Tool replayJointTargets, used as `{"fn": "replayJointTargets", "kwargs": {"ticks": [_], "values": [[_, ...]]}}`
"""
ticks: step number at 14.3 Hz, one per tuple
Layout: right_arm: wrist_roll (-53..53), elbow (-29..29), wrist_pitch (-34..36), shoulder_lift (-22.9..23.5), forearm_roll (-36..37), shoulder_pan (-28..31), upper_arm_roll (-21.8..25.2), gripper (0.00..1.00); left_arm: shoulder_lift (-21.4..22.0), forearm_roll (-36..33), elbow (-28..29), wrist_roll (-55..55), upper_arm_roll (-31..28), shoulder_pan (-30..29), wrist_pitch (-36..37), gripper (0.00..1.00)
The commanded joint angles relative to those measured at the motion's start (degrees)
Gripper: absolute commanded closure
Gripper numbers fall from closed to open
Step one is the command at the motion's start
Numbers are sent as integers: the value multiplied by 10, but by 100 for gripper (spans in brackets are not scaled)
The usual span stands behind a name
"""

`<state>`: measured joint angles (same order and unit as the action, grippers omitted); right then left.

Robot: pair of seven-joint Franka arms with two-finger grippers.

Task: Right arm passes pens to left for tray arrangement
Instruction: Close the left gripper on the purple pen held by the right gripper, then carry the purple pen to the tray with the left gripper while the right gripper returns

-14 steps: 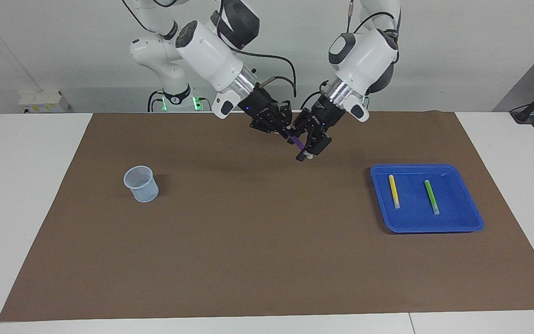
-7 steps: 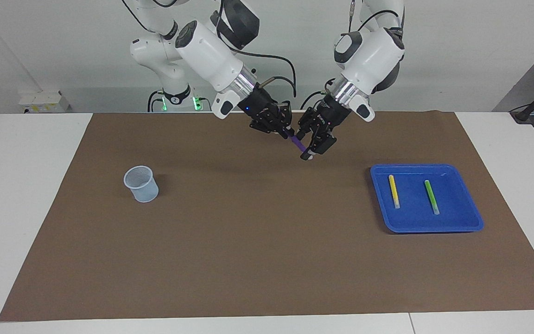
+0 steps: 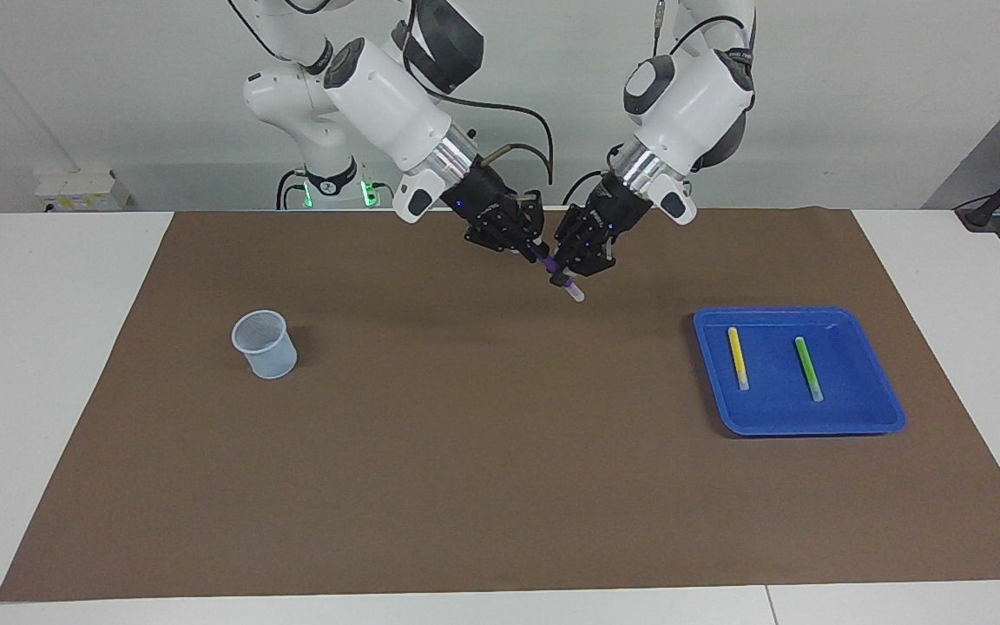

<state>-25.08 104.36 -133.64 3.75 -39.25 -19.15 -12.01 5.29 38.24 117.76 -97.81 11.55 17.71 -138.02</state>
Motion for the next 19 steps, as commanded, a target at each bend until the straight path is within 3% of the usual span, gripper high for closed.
{"fn": "replayJointTargets", "kwargs": {"ticks": [1, 3, 5, 11, 15, 19], "values": [[15, 13, 20, -12, -14, 3, -4, 100, 10, 9, 3, 7, -6, -6, -8, 100], [14, 13, 21, -12, -14, 4, -4, 100, 10, 9, 1, 8, -6, -7, 1, 100], [10, 13, 22, -14, -14, 5, -3, 0, 10, 9, -1, 9, -6, -12, 7, 100], [17, 12, 53, -23, 7, 27, 1, 0, 10, 9, -3, 35, -6, -23, 19, 100], [87, 5, 142, -31, 91, 68, 1, 0, 10, 9, -8, 97, -7, -42, 52, 100], [164, 4, 233, -45, 224, 103, 1, 0, 15, 7, -22, 231, -8, -102, 154, 100]]}}
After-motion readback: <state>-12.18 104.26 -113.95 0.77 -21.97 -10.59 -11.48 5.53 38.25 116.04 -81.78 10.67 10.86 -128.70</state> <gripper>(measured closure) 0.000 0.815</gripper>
